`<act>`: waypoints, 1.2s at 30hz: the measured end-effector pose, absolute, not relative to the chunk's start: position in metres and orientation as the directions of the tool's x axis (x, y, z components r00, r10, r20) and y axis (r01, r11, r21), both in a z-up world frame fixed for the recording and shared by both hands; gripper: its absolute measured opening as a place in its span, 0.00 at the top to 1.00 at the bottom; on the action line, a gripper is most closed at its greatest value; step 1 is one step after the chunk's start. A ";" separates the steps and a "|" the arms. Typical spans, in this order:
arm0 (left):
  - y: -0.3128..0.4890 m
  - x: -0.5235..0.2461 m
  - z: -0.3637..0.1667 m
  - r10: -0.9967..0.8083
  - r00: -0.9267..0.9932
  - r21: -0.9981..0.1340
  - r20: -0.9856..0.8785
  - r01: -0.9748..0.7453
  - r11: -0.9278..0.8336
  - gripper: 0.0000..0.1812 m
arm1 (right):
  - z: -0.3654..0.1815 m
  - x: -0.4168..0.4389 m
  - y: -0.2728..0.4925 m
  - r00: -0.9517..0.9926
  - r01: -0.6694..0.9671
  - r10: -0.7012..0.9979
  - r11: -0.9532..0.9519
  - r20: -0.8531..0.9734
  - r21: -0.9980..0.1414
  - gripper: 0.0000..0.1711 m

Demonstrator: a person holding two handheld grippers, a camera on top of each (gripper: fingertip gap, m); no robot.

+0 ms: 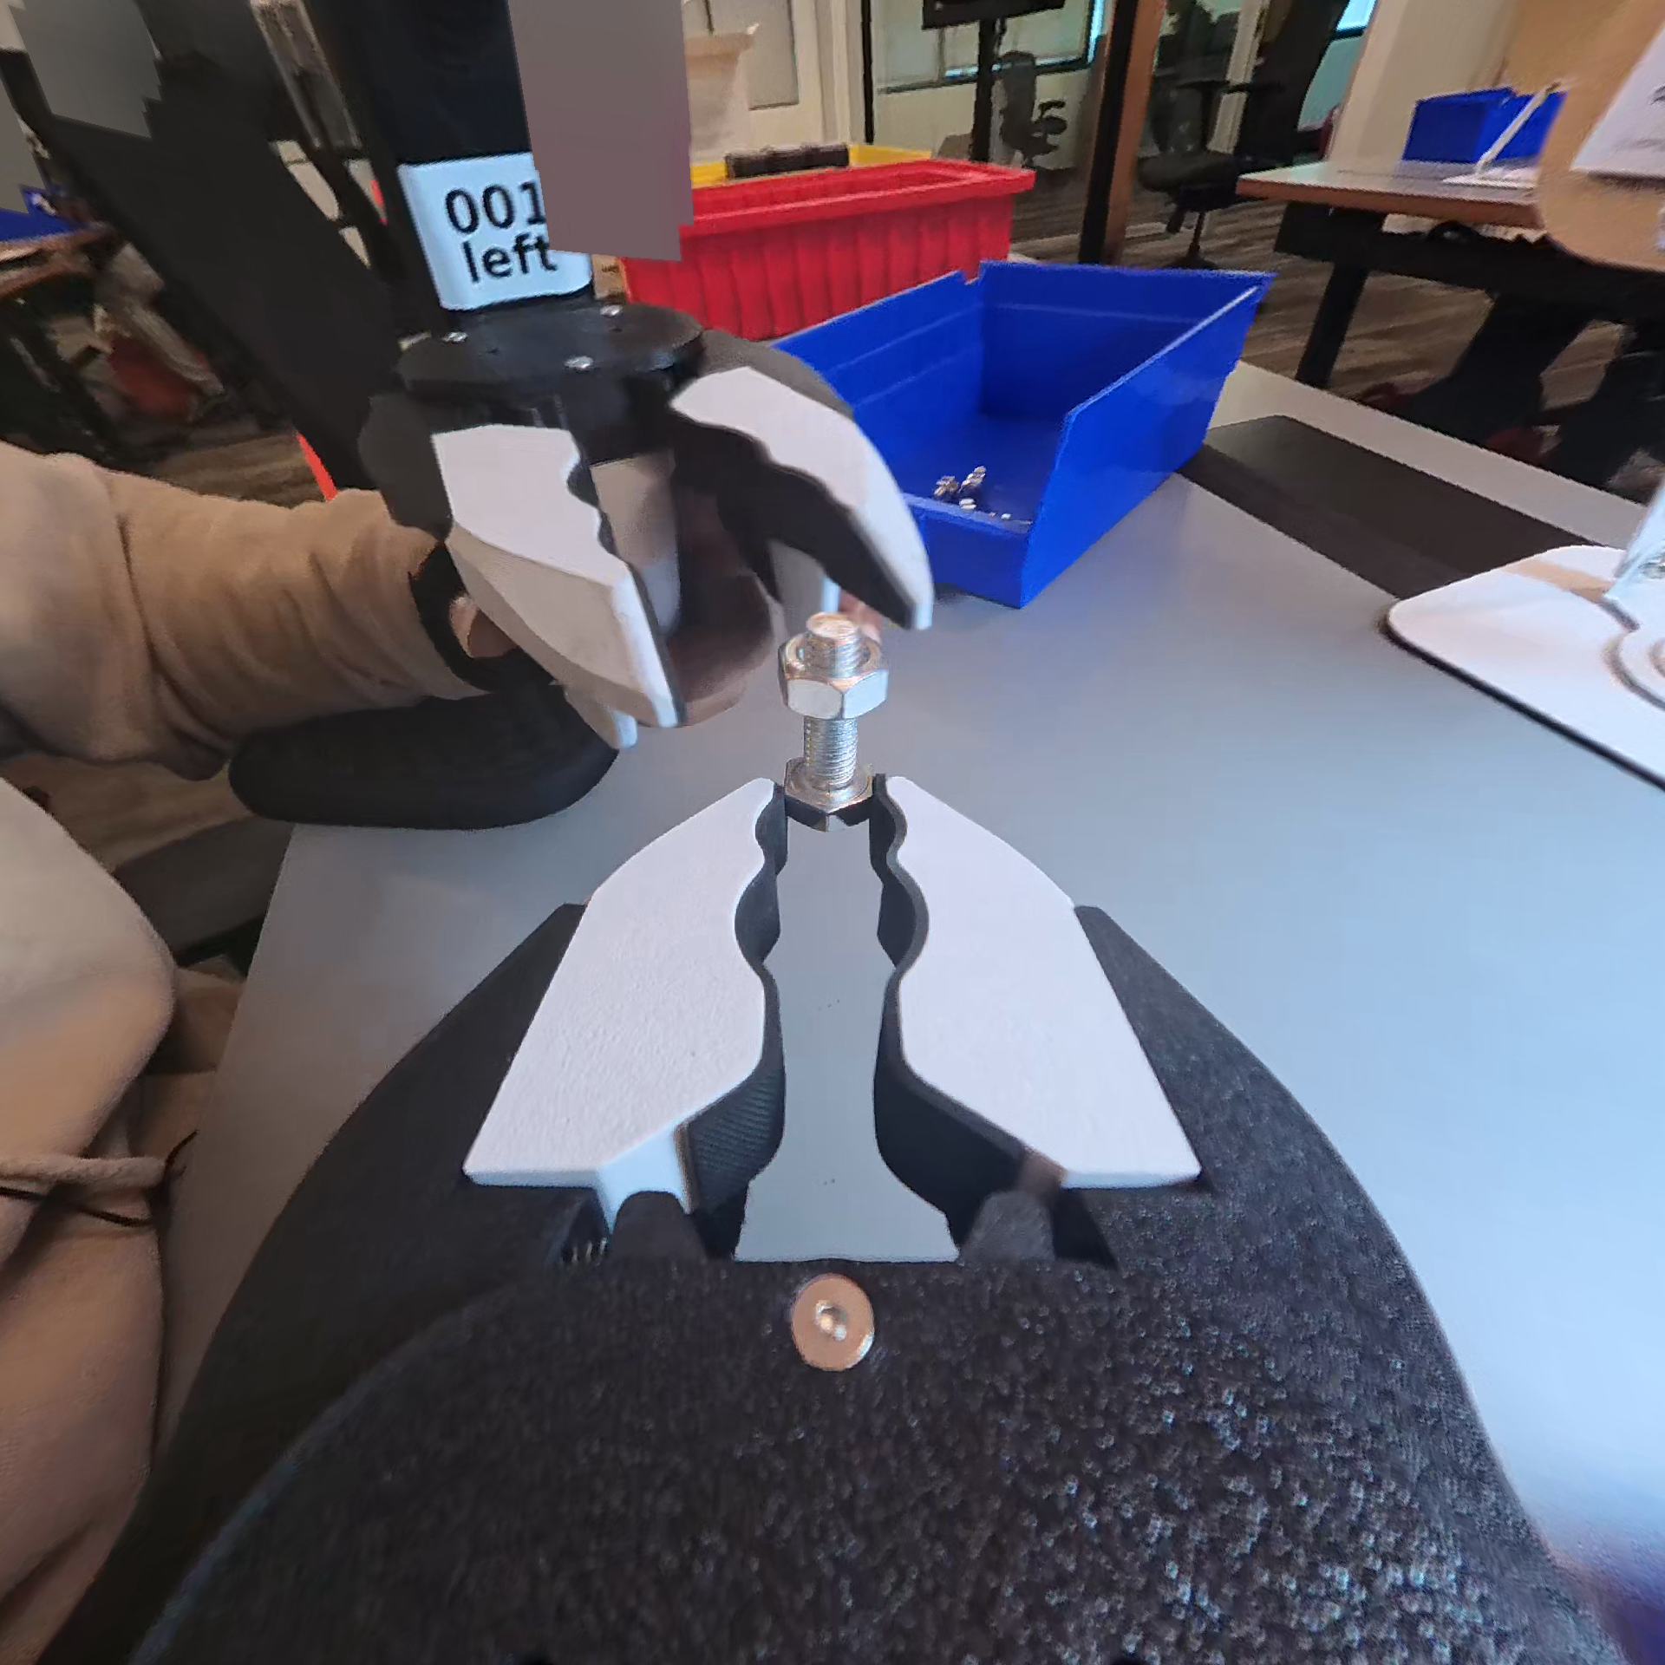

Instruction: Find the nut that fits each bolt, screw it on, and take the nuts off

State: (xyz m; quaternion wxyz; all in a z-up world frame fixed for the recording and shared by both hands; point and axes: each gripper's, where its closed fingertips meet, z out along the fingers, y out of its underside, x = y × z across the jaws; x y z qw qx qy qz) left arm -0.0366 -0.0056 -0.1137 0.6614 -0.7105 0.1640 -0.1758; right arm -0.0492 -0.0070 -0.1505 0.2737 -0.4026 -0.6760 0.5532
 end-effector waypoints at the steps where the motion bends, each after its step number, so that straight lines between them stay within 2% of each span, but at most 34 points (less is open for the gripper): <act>1: -0.005 -0.034 -0.116 -0.474 0.880 -0.997 0.030 -0.008 -0.076 0.77 | -0.153 -0.049 -0.010 -0.534 0.246 0.843 0.076 -0.070 -0.966 0.90; 4: -0.009 -0.030 -0.116 -0.499 0.867 -0.996 0.015 -0.028 -0.080 0.82 | -0.154 -0.050 -0.009 -0.530 0.252 0.845 0.076 -0.072 -0.965 0.90; 5: -0.014 -0.029 -0.113 -0.526 0.850 -0.997 0.013 -0.029 -0.072 0.94 | -0.153 -0.051 -0.005 -0.516 0.253 0.853 0.064 -0.078 -0.965 0.90; 6: -0.017 -0.029 -0.109 -0.543 0.839 -0.998 0.029 -0.002 -0.057 0.95 | -0.152 -0.052 0.000 -0.504 0.254 0.859 0.050 -0.088 -0.966 0.90; 8: -0.015 -0.033 -0.110 -0.518 0.855 -0.998 0.024 -0.010 -0.061 0.92 | -0.151 -0.052 0.005 -0.496 0.252 0.864 0.042 -0.092 -0.967 0.90; 13: -0.004 -0.037 -0.120 -0.468 0.883 -0.996 0.018 -0.025 -0.084 0.76 | -0.155 -0.050 -0.010 -0.535 0.253 0.841 0.073 -0.077 -0.965 0.90; 16: -0.009 -0.031 -0.121 -0.505 0.863 -0.994 0.022 -0.035 -0.103 0.81 | -0.154 -0.051 -0.007 -0.527 0.254 0.846 0.065 -0.082 -0.965 0.90; 17: -0.014 -0.029 -0.119 -0.539 0.842 -0.995 0.021 -0.035 -0.094 0.92 | -0.154 -0.052 -0.002 -0.511 0.254 0.856 0.058 -0.084 -0.965 0.90; 18: -0.017 -0.027 -0.113 -0.560 0.828 -0.997 0.031 -0.011 -0.072 0.94 | -0.153 -0.053 0.002 -0.499 0.256 0.862 0.050 -0.087 -0.965 0.90; 25: -0.005 -0.033 -0.122 -0.488 0.872 -0.996 0.022 -0.023 -0.086 0.76 | -0.157 -0.050 -0.011 -0.545 0.259 0.834 0.074 -0.082 -0.963 0.90; 29: -0.011 -0.030 -0.121 -0.521 0.853 -0.995 0.008 -0.046 -0.092 0.80 | -0.157 -0.051 -0.008 -0.534 0.265 0.840 0.064 -0.091 -0.962 0.90; 30: -0.018 -0.026 -0.116 -0.573 0.820 -0.997 0.020 -0.026 -0.072 0.95 | -0.157 -0.052 -0.004 -0.520 0.264 0.849 0.056 -0.093 -0.963 0.90; 31: -0.021 -0.025 -0.110 -0.588 0.808 -0.999 0.039 0.013 -0.049 0.96 | -0.156 -0.053 0.000 -0.512 0.267 0.853 0.044 -0.103 -0.963 0.90; 34: -0.017 -0.029 -0.114 -0.549 0.836 -0.998 0.008 -0.029 -0.060 0.90 | -0.154 -0.052 0.002 -0.513 0.263 0.852 0.040 -0.105 -0.964 0.90; 36: -0.011 -0.032 -0.117 -0.514 0.857 -0.998 0.008 -0.027 -0.061 0.82 | -0.155 -0.050 -0.005 -0.533 0.260 0.840 0.052 -0.099 -0.964 0.90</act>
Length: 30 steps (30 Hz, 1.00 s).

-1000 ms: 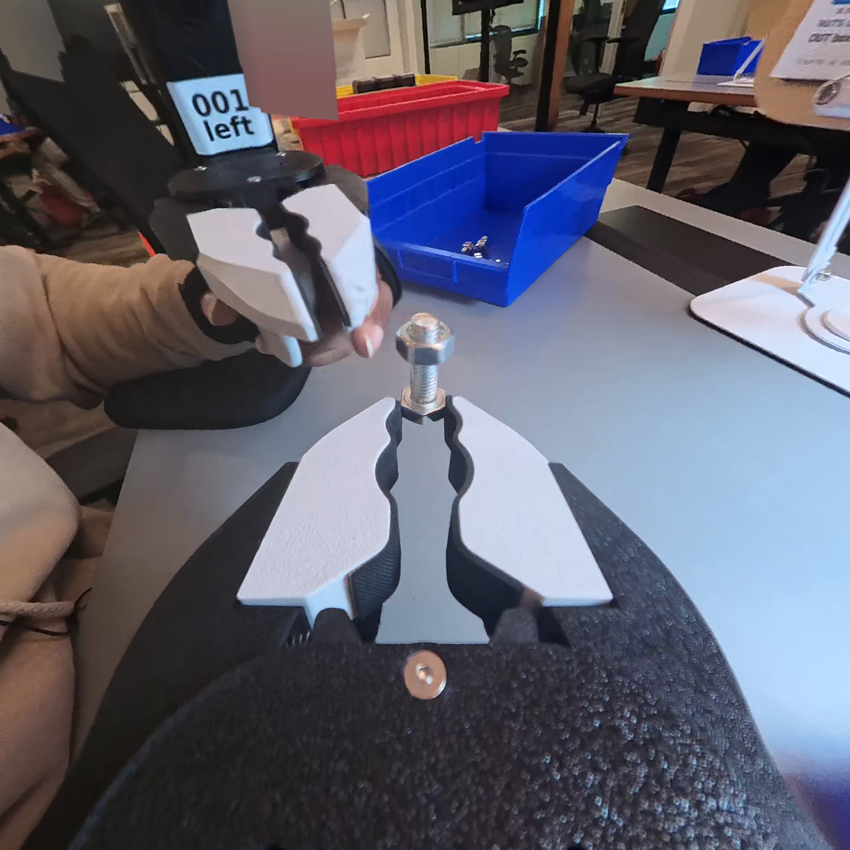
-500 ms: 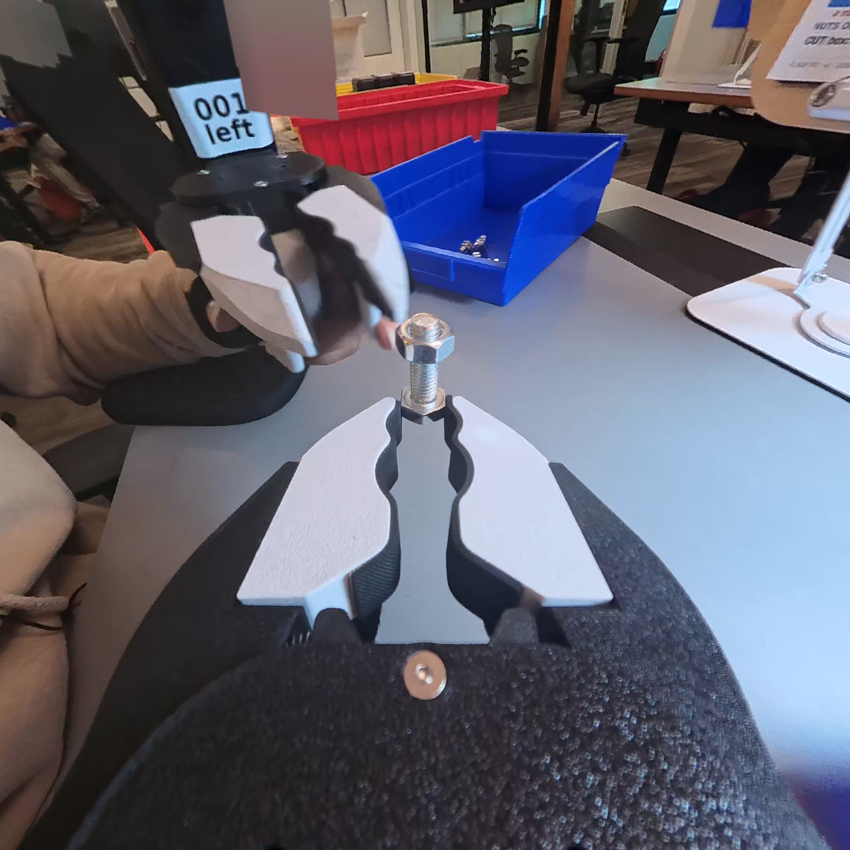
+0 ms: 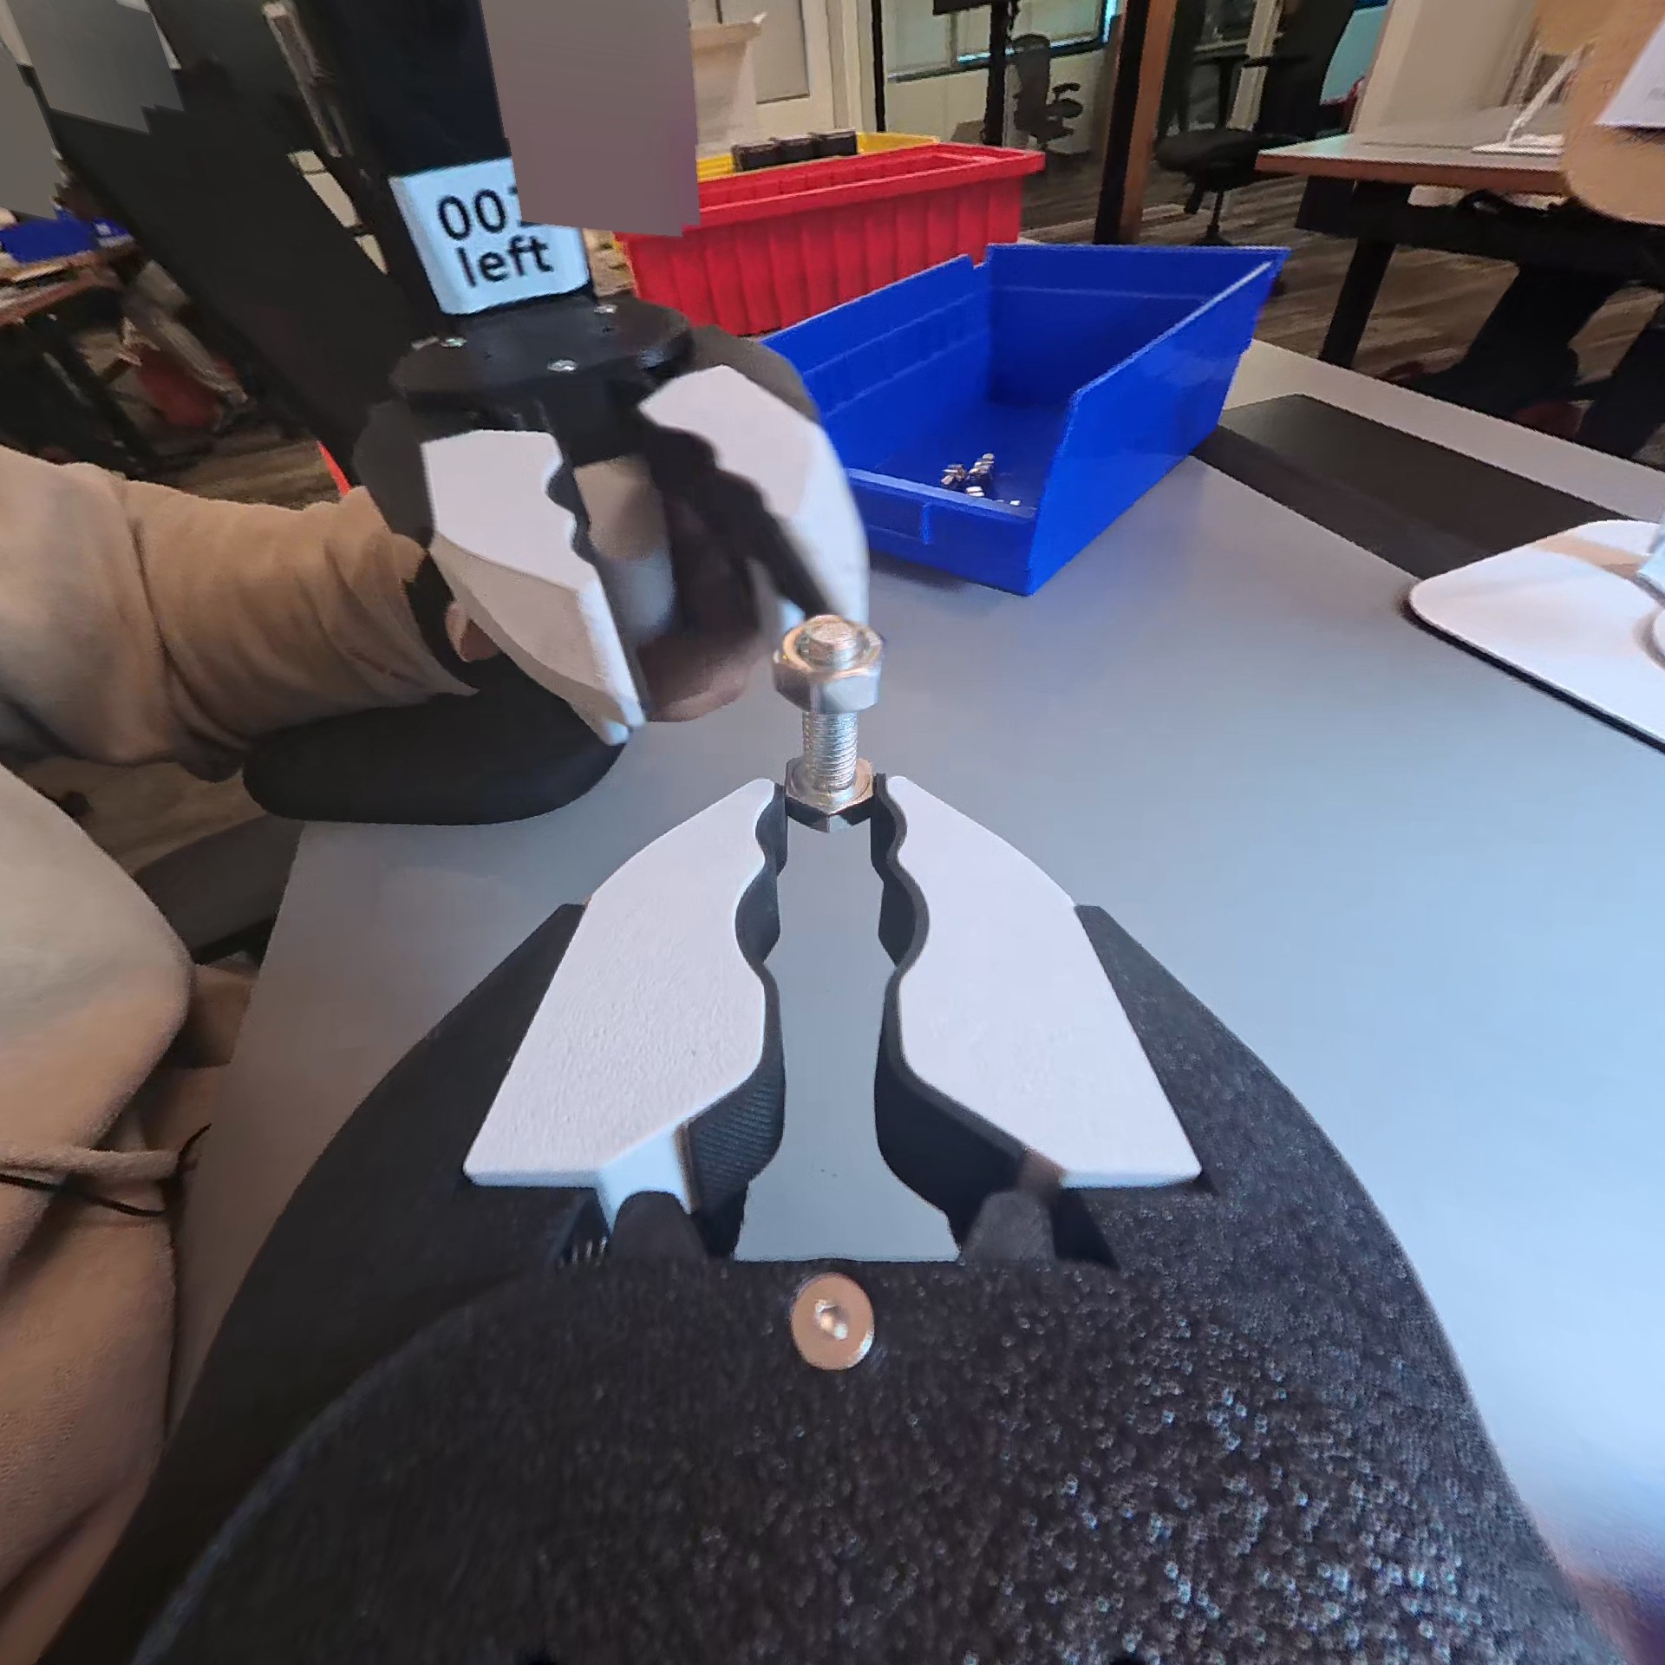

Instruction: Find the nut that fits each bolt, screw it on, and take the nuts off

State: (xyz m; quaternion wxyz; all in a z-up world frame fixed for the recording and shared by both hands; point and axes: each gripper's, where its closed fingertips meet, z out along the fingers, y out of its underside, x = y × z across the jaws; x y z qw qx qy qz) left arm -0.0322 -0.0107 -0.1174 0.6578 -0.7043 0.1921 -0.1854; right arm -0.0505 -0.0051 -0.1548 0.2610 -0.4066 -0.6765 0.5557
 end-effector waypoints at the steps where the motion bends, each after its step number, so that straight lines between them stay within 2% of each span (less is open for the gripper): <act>1: -0.008 -0.033 -0.120 -0.502 0.865 -0.997 0.015 -0.024 -0.070 0.78 | -0.156 -0.050 -0.009 -0.543 0.261 0.834 0.057 -0.097 -0.964 0.90; 2: -0.007 -0.032 -0.122 -0.501 0.866 -0.997 0.017 -0.025 -0.078 0.76 | -0.157 -0.049 -0.011 -0.548 0.262 0.831 0.064 -0.094 -0.963 0.90; 5: -0.009 -0.029 -0.122 -0.516 0.856 -0.995 0.012 -0.039 -0.088 0.79 | -0.157 -0.050 -0.008 -0.539 0.266 0.837 0.061 -0.096 -0.962 0.90; 6: -0.014 -0.028 -0.121 -0.543 0.839 -0.995 0.012 -0.041 -0.085 0.93 | -0.157 -0.051 -0.004 -0.522 0.268 0.847 0.051 -0.101 -0.962 0.90; 7: -0.018 -0.026 -0.116 -0.570 0.821 -0.997 0.027 -0.018 -0.072 0.96 | -0.156 -0.053 0.000 -0.509 0.271 0.853 0.035 -0.112 -0.962 0.90; 9: -0.017 -0.030 -0.113 -0.544 0.839 -0.998 0.018 -0.016 -0.058 0.94 | -0.154 -0.053 0.006 -0.499 0.272 0.858 0.020 -0.123 -0.962 0.90; 15: -0.004 -0.038 -0.119 -0.464 0.886 -0.998 0.003 -0.027 -0.059 0.76 | -0.157 -0.050 -0.010 -0.539 0.270 0.836 0.054 -0.105 -0.961 0.90; 17: -0.008 -0.032 -0.120 -0.491 0.871 -0.997 -0.008 -0.048 -0.068 0.81 | -0.157 -0.052 -0.007 -0.526 0.273 0.844 0.049 -0.107 -0.961 0.90; 18: -0.014 -0.026 -0.119 -0.541 0.841 -0.996 -0.012 -0.057 -0.066 0.96 | -0.157 -0.053 -0.002 -0.510 0.276 0.853 0.038 -0.112 -0.960 0.90; 19: -0.019 -0.021 -0.114 -0.572 0.820 -0.998 -0.004 -0.042 -0.053 0.98 | -0.157 -0.055 0.004 -0.493 0.280 0.861 0.023 -0.123 -0.960 0.90; 21: -0.017 -0.024 -0.112 -0.542 0.840 -0.997 -0.027 -0.060 -0.044 0.95 | -0.155 -0.055 0.011 -0.477 0.280 0.869 0.011 -0.129 -0.960 0.90; 26: -0.002 -0.044 -0.116 -0.418 0.909 -0.998 -0.006 -0.034 -0.059 0.76 | -0.158 -0.053 -0.004 -0.517 0.280 0.848 0.040 -0.116 -0.959 0.90; 30: -0.005 -0.032 -0.122 -0.469 0.883 -0.995 -0.003 -0.051 -0.090 0.78 | -0.159 -0.054 -0.005 -0.516 0.283 0.849 0.045 -0.113 -0.958 0.90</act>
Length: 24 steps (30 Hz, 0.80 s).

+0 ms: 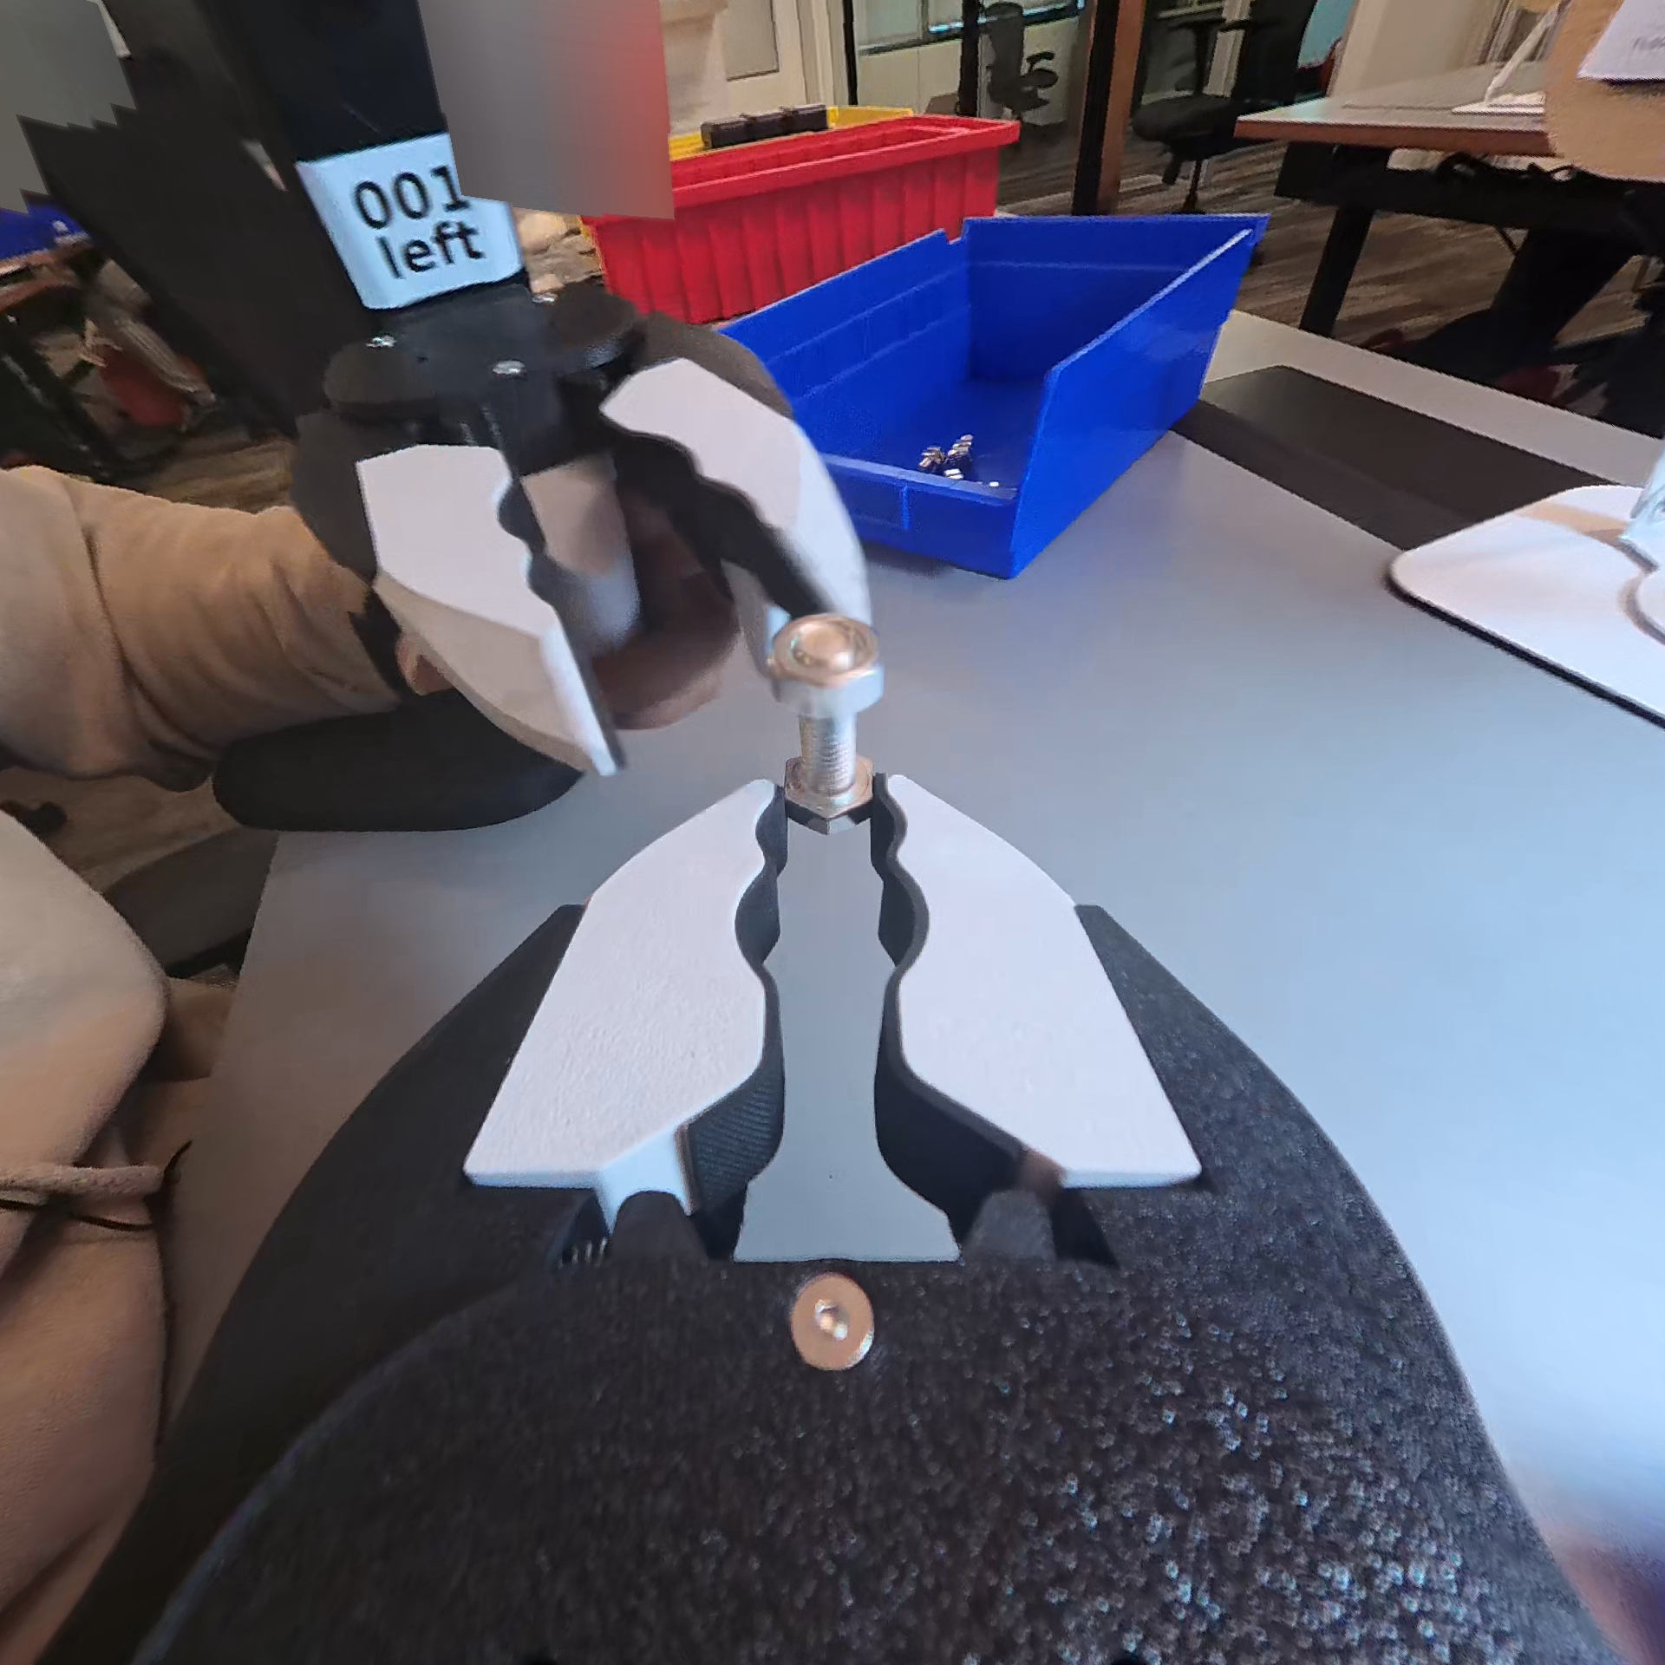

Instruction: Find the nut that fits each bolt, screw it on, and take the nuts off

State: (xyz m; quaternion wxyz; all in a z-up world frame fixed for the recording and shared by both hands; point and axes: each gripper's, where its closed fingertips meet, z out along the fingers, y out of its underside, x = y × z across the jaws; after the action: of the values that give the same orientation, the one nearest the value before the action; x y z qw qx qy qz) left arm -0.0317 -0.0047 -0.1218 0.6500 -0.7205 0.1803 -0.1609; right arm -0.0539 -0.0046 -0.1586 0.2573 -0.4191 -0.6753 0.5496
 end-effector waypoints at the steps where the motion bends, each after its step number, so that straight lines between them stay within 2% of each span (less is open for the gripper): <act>1: -0.009 -0.028 -0.119 -0.503 0.864 -0.995 -0.003 -0.052 -0.084 0.89 | -0.159 -0.055 0.000 -0.500 0.285 0.858 0.037 -0.116 -0.958 0.90; 4: -0.011 -0.029 -0.113 -0.500 0.866 -0.997 0.004 -0.035 -0.068 0.89 | -0.156 -0.056 0.012 -0.472 0.285 0.873 0.014 -0.127 -0.959 0.90; 10: -0.001 -0.040 -0.119 -0.427 0.904 -0.997 0.005 -0.031 -0.077 0.75 | -0.157 -0.052 -0.006 -0.525 0.272 0.846 0.064 -0.092 -0.960 0.90; 13: -0.006 -0.030 -0.119 -0.476 0.879 -0.996 0.002 -0.044 -0.084 0.80 | -0.158 -0.054 -0.002 -0.509 0.277 0.856 0.060 -0.093 -0.959 0.90; 14: -0.011 -0.025 -0.117 -0.515 0.857 -0.996 0.004 -0.044 -0.081 0.90 | -0.157 -0.055 0.004 -0.491 0.281 0.865 0.046 -0.102 -0.959 0.90; 17: -0.010 -0.029 -0.115 -0.492 0.871 -0.996 -0.008 -0.049 -0.070 0.87 | -0.156 -0.056 0.013 -0.471 0.282 0.875 0.028 -0.114 -0.959 0.90; 21: -0.002 -0.039 -0.117 -0.435 0.900 -0.997 0.013 -0.020 -0.071 0.76 | -0.160 -0.053 -0.003 -0.517 0.284 0.851 0.068 -0.093 -0.956 0.90; 24: -0.004 -0.032 -0.121 -0.466 0.885 -0.995 0.001 -0.045 -0.088 0.78 | -0.162 -0.053 -0.008 -0.529 0.289 0.844 0.080 -0.089 -0.954 0.90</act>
State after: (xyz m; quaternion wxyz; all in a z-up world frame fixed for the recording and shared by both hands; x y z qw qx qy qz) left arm -0.0321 -0.0039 -0.1211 0.6514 -0.7197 0.1776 -0.1617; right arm -0.0528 -0.0084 -0.1619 0.2573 -0.4115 -0.6883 0.5391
